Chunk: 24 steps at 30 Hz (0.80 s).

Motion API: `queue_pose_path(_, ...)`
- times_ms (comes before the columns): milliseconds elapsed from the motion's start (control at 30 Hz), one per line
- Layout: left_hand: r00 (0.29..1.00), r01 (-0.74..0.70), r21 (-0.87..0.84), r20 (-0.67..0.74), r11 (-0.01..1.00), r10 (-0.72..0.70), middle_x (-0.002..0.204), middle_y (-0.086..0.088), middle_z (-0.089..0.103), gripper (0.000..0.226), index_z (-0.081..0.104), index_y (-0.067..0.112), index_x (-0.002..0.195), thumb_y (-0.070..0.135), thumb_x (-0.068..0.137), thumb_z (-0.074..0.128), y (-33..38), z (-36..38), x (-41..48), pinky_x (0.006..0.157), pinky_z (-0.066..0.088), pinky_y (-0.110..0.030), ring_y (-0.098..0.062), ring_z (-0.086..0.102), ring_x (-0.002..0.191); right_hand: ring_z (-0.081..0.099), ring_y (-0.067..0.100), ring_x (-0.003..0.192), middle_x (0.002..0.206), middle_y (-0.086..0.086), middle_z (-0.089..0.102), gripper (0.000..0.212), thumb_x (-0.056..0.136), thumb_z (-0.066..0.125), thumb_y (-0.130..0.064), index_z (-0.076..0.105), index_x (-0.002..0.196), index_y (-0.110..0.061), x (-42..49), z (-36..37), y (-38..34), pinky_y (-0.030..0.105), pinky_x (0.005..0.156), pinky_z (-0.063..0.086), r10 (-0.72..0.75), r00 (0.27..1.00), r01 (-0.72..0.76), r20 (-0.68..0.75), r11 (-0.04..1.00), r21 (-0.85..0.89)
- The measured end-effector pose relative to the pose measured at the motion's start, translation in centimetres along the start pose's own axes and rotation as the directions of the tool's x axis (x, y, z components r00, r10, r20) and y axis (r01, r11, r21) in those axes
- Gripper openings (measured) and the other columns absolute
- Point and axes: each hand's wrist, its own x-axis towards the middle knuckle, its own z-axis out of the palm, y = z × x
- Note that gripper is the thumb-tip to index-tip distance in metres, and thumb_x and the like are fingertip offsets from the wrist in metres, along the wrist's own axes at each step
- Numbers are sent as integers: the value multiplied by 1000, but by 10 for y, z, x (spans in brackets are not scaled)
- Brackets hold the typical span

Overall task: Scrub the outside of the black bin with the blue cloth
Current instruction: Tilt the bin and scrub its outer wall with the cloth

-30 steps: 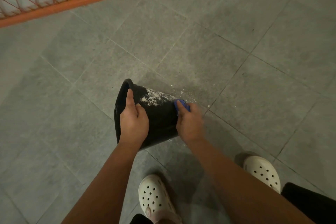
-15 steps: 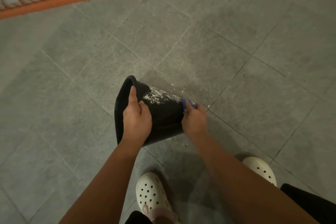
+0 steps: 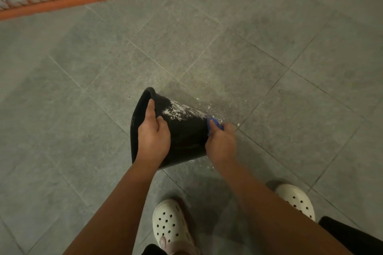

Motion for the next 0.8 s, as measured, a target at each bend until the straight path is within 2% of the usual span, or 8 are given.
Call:
queue_pose_path(133, 1000, 7, -17, 0, 1000, -7, 78, 27, 32, 51, 23, 19, 151, 13, 101, 34, -4, -3, 1, 59, 32, 6, 36, 37, 58, 48, 23, 89, 100, 7, 47, 46, 90, 57, -18, 49, 134, -23, -2, 6, 3, 38, 71, 49, -159, 986, 159, -42, 987, 11)
queue_pose_path(233, 1000, -7, -31, -2, 999, 7, 79, 27, 33, 50, 24, 17, 150, 11, 101, 34, -3, -2, -1, 58, 31, 8, 37, 37, 58, 46, 23, 99, 111, 8, 44, 46, 92, 51, -20, 43, 137, -26, 10, 5, 15, 37, 83, 48, -20, 999, 21, 29, 999, -48)
queue_pose_path(300, 1000, -12, -24, 5, 1000, 13, 77, 25, 34, 50, 24, 17, 150, 11, 101, 34, -2, -1, 0, 57, 31, 9, 35, 38, 57, 48, 25, 100, 114, 10, 43, 41, 94, 47, -20, 46, 135, -21, 6, 5, 13, 37, 86, 47, 86, 996, -87, 36, 996, 26)
queue_pose_path(333, 1000, -13, -19, 6, 1000, 13, 77, 25, 33, 51, 24, 17, 150, 11, 101, 34, -3, -1, 2, 57, 31, 9, 35, 38, 57, 50, 26, 97, 111, 11, 44, 38, 95, 47, -21, 48, 132, -18, 1, 5, 8, 37, 84, 47, 75, 997, -75, 12, 995, 60)
queue_pose_path(433, 1000, -14, -20, 3, 1000, 14, 77, 25, 33, 51, 22, 19, 151, 12, 101, 34, -4, -2, 5, 57, 30, 9, 35, 37, 56, 50, 25, 90, 103, 11, 48, 42, 91, 54, -19, 49, 133, -17, -10, 7, -3, 37, 72, 49, -128, 990, 129, -52, 991, 27)
queue_pose_path(500, 1000, -6, -26, 4, 1000, 6, 78, 27, 33, 51, 23, 20, 151, 13, 101, 34, -5, -2, 5, 57, 31, 8, 36, 37, 57, 48, 23, 89, 101, 8, 48, 44, 91, 54, -21, 49, 134, -23, 0, 7, -2, 36, 71, 48, -171, 984, 171, -53, 985, -9)
queue_pose_path(700, 1000, -19, -29, 0, 999, 19, 74, 22, 36, 51, 24, 21, 150, 13, 101, 35, -3, 1, 2, 55, 34, 6, 32, 40, 55, 47, 25, 104, 118, 11, 44, 44, 94, 47, -19, 43, 137, -23, 16, 2, 11, 33, 90, 45, 73, 994, -67, 79, 995, -80)
queue_pose_path(800, 1000, -16, -29, -5, 999, 16, 76, 24, 36, 51, 24, 22, 150, 14, 101, 35, -5, -2, 3, 57, 35, 3, 32, 41, 58, 50, 24, 97, 111, 7, 43, 36, 96, 45, -28, 45, 131, -21, -1, -1, -1, 39, 86, 49, 17, 999, -17, 27, 1000, -10)
